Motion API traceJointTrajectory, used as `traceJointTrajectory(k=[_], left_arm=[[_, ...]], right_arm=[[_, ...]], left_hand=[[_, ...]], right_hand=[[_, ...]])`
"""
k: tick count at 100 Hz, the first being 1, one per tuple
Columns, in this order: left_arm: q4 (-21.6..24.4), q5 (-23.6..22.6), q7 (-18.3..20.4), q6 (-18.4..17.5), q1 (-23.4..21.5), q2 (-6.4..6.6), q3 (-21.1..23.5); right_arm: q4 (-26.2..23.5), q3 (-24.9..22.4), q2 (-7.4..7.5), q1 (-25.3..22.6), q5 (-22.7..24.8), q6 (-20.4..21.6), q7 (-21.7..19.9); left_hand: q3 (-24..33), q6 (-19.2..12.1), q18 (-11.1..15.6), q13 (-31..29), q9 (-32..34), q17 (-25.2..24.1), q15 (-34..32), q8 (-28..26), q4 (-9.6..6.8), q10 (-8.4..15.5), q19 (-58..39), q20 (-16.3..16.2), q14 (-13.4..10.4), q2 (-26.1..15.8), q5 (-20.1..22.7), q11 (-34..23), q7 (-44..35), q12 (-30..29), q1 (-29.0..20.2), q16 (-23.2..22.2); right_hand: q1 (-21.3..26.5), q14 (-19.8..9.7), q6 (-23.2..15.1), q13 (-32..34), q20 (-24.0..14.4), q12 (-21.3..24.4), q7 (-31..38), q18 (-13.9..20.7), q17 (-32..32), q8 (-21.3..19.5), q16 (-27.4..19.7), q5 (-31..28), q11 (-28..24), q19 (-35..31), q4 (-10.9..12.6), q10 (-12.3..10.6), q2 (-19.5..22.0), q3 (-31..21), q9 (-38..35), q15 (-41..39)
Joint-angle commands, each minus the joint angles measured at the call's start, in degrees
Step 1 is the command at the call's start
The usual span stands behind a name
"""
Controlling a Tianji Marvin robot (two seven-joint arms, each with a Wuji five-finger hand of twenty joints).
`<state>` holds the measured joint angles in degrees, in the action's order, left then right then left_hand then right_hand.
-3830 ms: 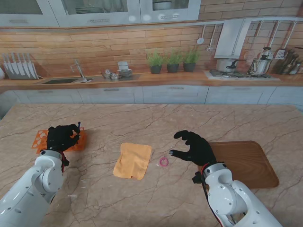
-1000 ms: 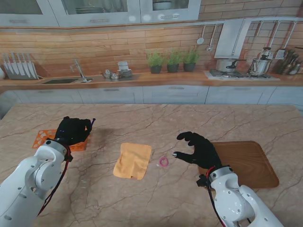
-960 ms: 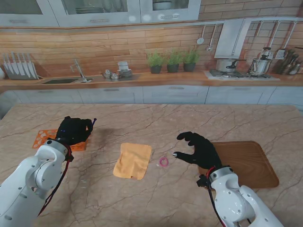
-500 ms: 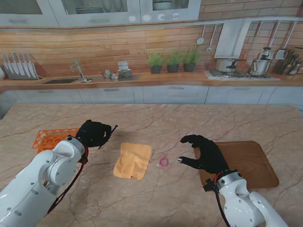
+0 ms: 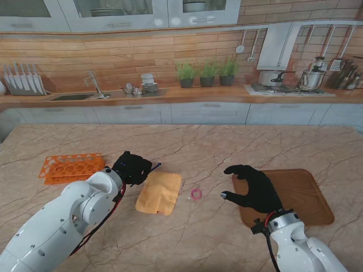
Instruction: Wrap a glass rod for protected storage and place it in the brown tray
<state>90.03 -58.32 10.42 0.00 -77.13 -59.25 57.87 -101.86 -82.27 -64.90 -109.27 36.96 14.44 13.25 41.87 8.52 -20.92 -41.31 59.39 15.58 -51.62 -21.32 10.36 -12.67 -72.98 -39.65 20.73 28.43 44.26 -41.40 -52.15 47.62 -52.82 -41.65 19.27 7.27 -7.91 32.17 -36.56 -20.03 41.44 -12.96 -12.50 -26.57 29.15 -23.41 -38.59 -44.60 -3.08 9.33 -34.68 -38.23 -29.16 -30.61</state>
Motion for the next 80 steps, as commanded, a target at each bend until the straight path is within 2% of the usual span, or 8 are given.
traceJointTrajectory(k=[1,16,39,80], left_arm=[[-0.5,-0.7,0.6,-0.7,0.3,-0.15,-0.8],[-0.9,-1.4,1.3,-0.8,1.4,0.03,-3.0],[-2.4,-3.6,0.2,-1.9,3.4,0.23,-6.9],[-5.5,-9.2,-1.2,-6.4,8.2,1.16,-13.2]], right_arm=[[-0.1,-0.1,-0.08,-0.6,0.4,0.4,-0.1],[0.4,-0.3,-0.14,-0.8,0.3,0.7,0.2],[1.4,-0.4,-0.24,-0.7,0.1,1.1,0.7],[1.5,-0.1,-0.49,-1.1,0.2,0.6,2.2]], left_hand=[[4.0,-1.4,-0.6,-0.5,-0.1,-0.1,-1.3,-1.0,1.99,-0.6,-2.4,-1.2,0.6,-0.3,0.1,-1.9,-5.9,-0.3,-0.3,-0.8],[4.3,-1.3,-0.7,-0.4,-0.1,-0.1,-1.5,-0.8,2.14,-0.8,-2.5,-1.3,0.8,-0.1,0.1,-2.1,-6.1,-0.4,-0.2,-0.8],[4.7,-1.6,-0.5,-0.5,-0.1,0.0,-1.6,-0.7,2.29,-0.5,-2.6,-1.3,0.6,0.0,0.0,-2.3,-6.4,-0.4,0.1,-0.8],[5.2,-2.5,0.0,-0.8,-0.1,0.3,-1.8,-0.4,2.55,0.4,-2.6,-1.3,-0.5,0.1,-0.3,-2.7,-7.2,-0.5,1.1,-0.7]], right_hand=[[-1.1,-1.0,-1.6,-0.2,-1.3,-0.1,-0.7,0.1,0.4,-0.4,0.3,-0.6,0.8,1.4,0.4,-0.7,1.0,0.9,-0.6,1.0],[-1.1,-0.9,-1.6,-0.2,-1.4,-0.1,-0.8,0.0,0.4,-0.4,0.3,-0.6,1.0,1.6,0.4,-0.7,1.0,0.9,-0.6,1.2],[-1.2,-1.0,-1.7,-0.4,-1.5,-0.1,-1.0,0.0,0.5,-0.4,0.3,-0.3,1.2,1.9,0.4,-0.8,1.2,1.0,-0.5,1.4],[-1.3,-1.0,-1.7,-0.3,-1.7,-0.2,-1.1,-0.1,0.4,-0.5,0.3,-0.3,1.3,2.2,0.4,-0.7,1.3,0.9,-0.5,1.5]])
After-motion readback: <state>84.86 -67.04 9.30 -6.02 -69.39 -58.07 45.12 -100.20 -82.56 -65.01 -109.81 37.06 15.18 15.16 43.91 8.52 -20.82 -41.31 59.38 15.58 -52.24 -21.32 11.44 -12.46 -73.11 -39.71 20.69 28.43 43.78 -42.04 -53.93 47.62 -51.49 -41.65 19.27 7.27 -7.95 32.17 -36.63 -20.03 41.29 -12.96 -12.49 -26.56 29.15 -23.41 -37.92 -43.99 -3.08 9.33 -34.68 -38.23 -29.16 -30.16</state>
